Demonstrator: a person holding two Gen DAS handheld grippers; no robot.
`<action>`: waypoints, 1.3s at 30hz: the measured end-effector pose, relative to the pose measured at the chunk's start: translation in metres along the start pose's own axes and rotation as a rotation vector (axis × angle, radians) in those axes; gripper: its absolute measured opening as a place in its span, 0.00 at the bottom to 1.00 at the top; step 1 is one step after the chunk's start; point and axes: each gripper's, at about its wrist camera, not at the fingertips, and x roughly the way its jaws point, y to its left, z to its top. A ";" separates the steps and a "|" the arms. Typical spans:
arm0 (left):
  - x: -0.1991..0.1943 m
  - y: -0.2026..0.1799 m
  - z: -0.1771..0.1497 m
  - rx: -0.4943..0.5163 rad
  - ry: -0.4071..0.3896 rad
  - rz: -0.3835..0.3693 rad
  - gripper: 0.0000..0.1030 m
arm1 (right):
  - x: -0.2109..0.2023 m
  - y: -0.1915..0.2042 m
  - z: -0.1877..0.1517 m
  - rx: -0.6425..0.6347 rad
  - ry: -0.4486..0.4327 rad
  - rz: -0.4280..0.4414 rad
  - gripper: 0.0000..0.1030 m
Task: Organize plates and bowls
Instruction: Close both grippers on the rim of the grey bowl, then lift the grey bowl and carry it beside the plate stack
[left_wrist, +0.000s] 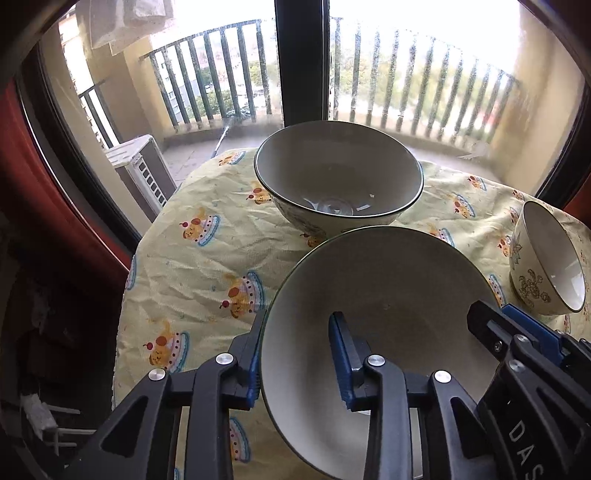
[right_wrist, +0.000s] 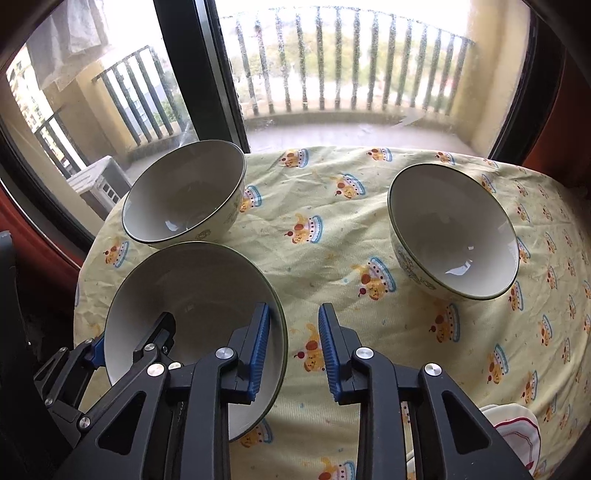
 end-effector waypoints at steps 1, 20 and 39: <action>0.001 0.001 0.000 -0.002 0.001 0.000 0.25 | 0.001 0.001 0.001 0.000 0.004 0.007 0.23; -0.010 -0.002 -0.015 -0.021 0.067 -0.003 0.21 | -0.007 0.004 -0.007 -0.072 0.039 0.023 0.15; -0.082 -0.073 -0.037 0.016 0.012 -0.020 0.21 | -0.079 -0.066 -0.030 -0.025 -0.009 0.014 0.15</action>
